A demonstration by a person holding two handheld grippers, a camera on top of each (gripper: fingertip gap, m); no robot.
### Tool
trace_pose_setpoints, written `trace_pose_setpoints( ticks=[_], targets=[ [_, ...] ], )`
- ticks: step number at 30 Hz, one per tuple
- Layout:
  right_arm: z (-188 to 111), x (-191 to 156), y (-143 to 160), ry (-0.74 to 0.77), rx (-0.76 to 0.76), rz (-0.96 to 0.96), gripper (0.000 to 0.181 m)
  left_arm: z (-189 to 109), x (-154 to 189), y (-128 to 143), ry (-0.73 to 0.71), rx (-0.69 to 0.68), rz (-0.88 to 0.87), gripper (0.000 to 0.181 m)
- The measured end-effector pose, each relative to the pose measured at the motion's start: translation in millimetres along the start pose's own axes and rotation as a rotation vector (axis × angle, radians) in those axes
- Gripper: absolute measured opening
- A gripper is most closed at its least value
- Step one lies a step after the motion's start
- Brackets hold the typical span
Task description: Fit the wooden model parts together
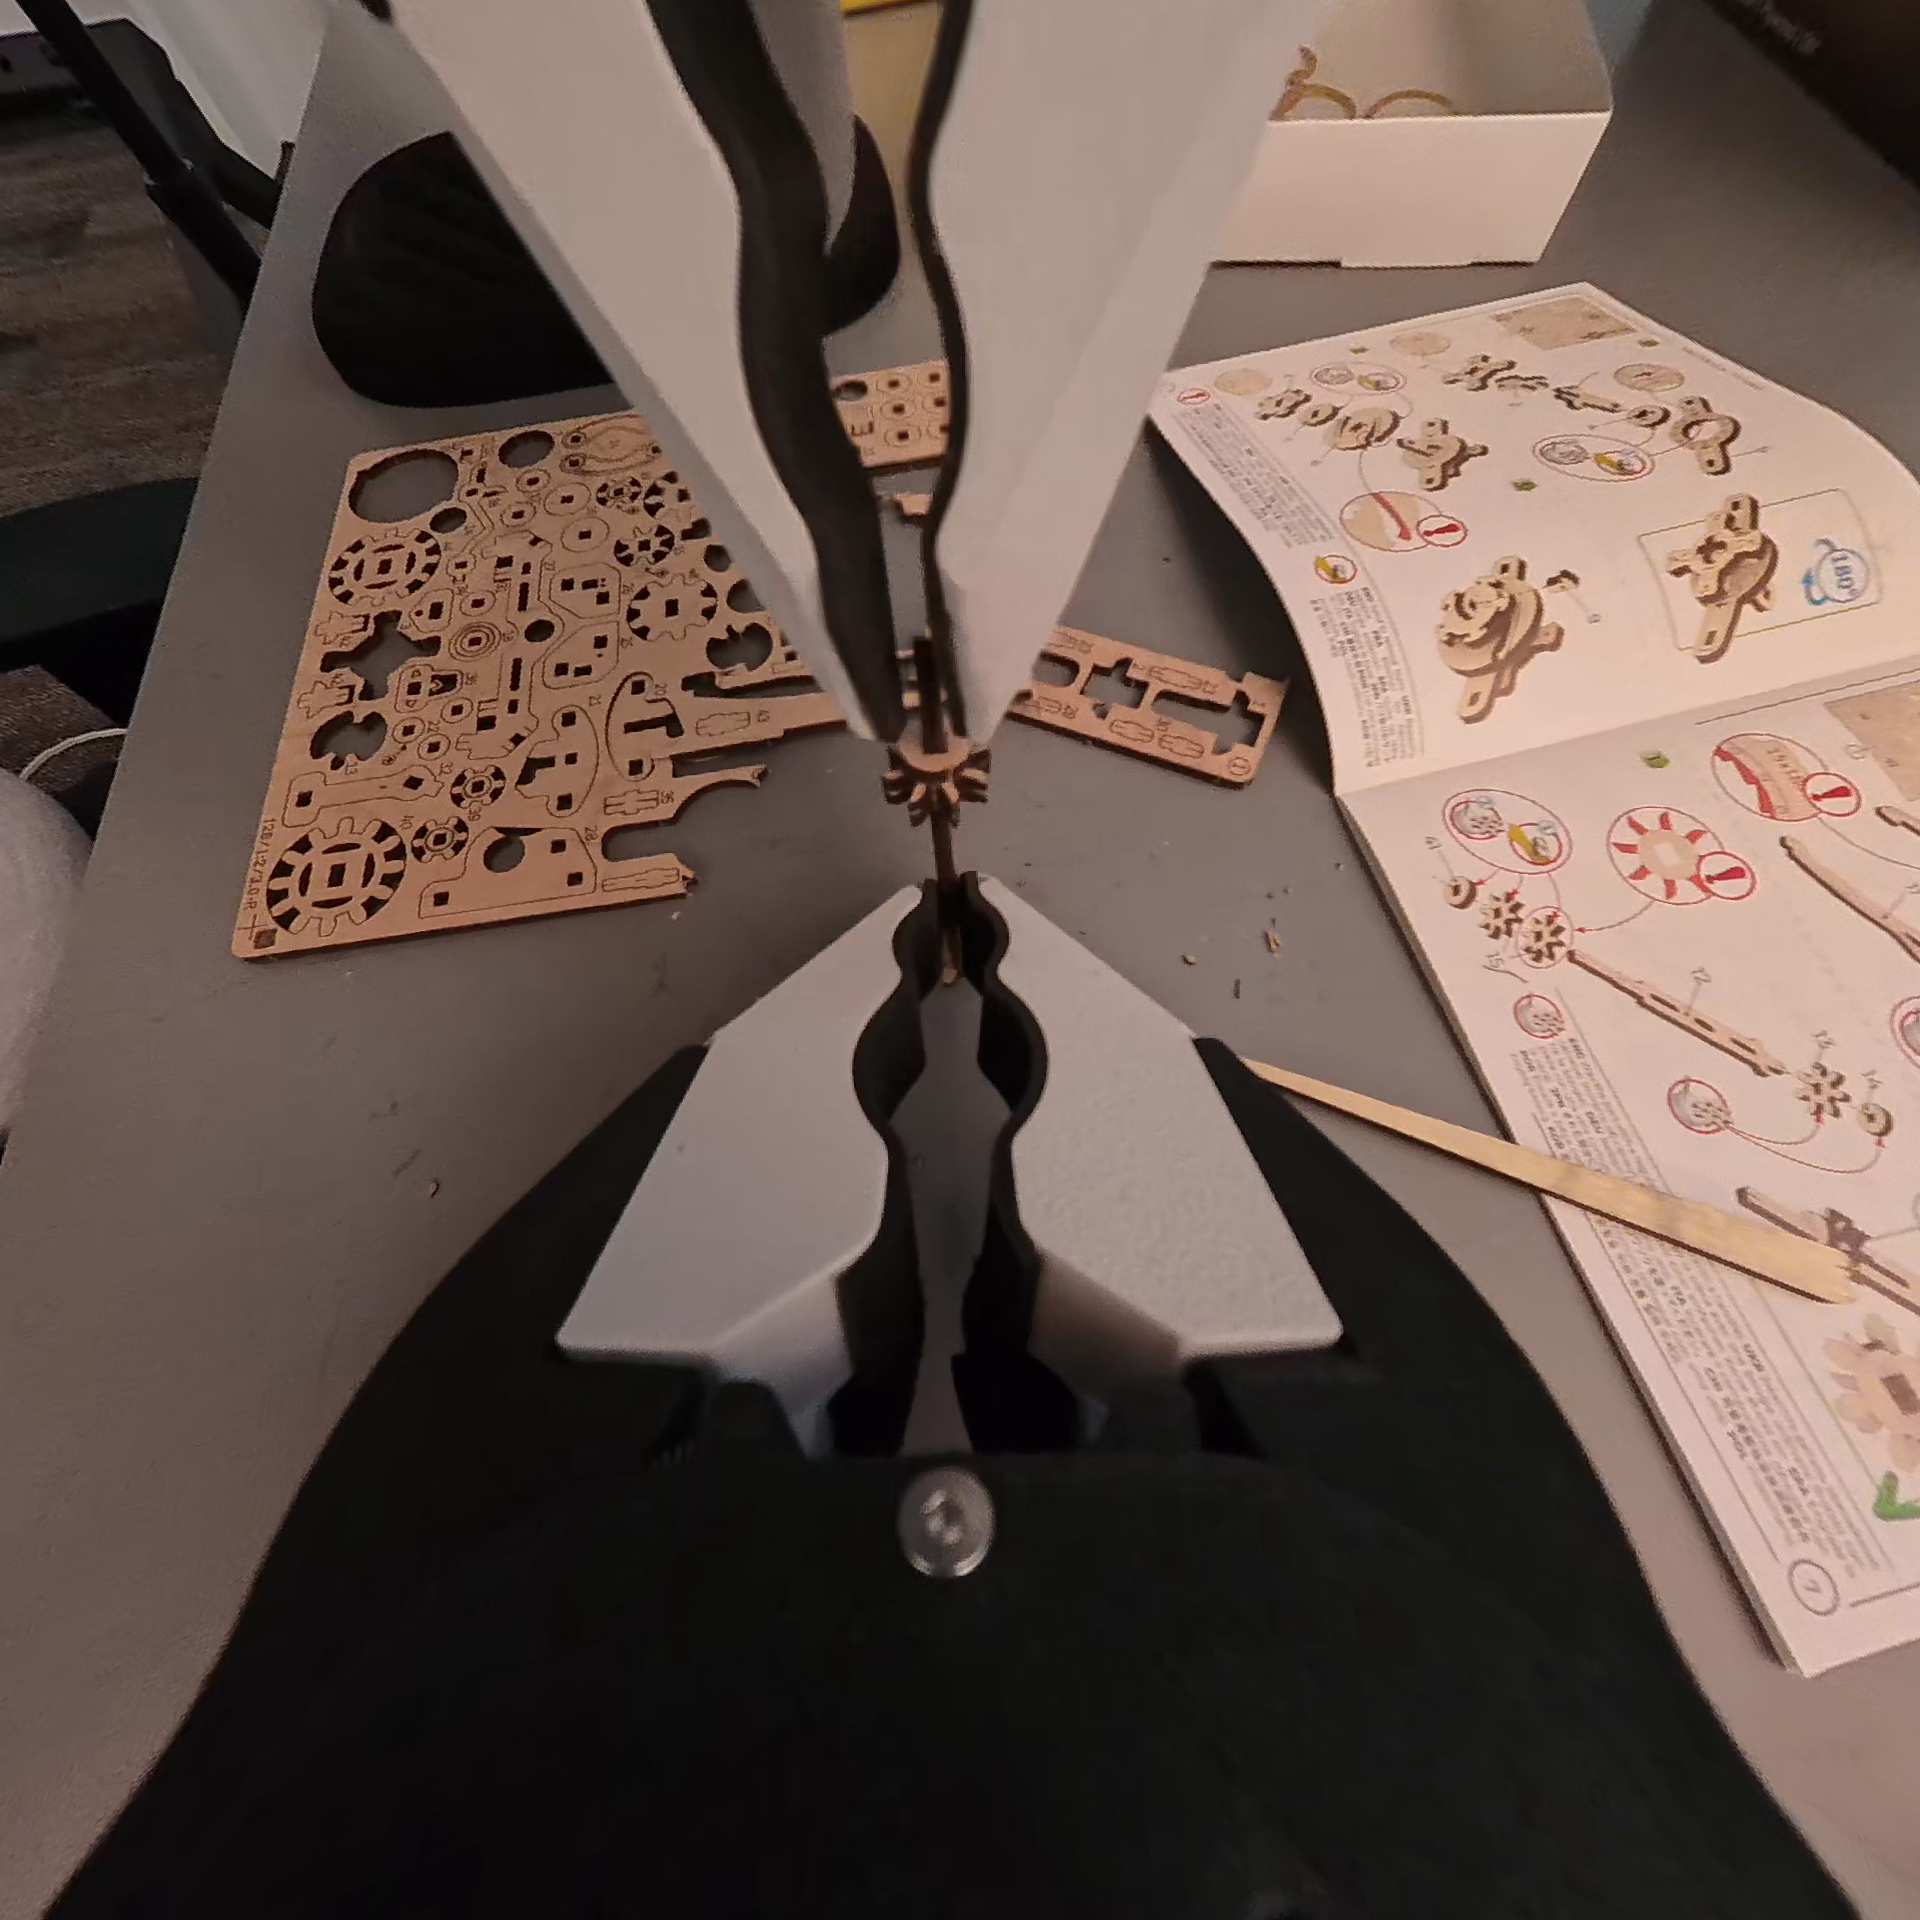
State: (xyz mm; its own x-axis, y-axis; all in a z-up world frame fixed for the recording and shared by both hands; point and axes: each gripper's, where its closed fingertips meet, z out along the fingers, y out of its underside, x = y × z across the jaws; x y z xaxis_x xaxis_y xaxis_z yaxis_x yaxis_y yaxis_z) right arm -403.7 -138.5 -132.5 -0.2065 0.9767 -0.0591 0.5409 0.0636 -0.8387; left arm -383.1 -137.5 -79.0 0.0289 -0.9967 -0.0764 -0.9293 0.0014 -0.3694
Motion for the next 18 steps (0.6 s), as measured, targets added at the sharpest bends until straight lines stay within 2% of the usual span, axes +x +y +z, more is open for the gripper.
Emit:
trace_pose_setpoints(
  ticks=[5,10,15,18],
  targets=[
    [-0.2,0.5,0.1,0.0,0.0,0.008,0.002,-3.1,0.4,-2.7,0.002,-0.003,0.007,0.004],
    [-0.4,0.2,0.2,0.0,0.001,0.004,0.002,6.2,0.9,-0.3,0.014,-0.004,-0.01,0.001],
    [-0.3,0.4,0.5,-0.002,-0.001,0.01,0.002,-1.3,-0.5,-0.5,0.009,0.004,-0.01,0.001],
    [-0.3,0.2,0.5,-0.002,-0.002,0.007,0.002,5.2,2.2,6.8,0.033,-0.019,-0.028,0.003]
  ],
)
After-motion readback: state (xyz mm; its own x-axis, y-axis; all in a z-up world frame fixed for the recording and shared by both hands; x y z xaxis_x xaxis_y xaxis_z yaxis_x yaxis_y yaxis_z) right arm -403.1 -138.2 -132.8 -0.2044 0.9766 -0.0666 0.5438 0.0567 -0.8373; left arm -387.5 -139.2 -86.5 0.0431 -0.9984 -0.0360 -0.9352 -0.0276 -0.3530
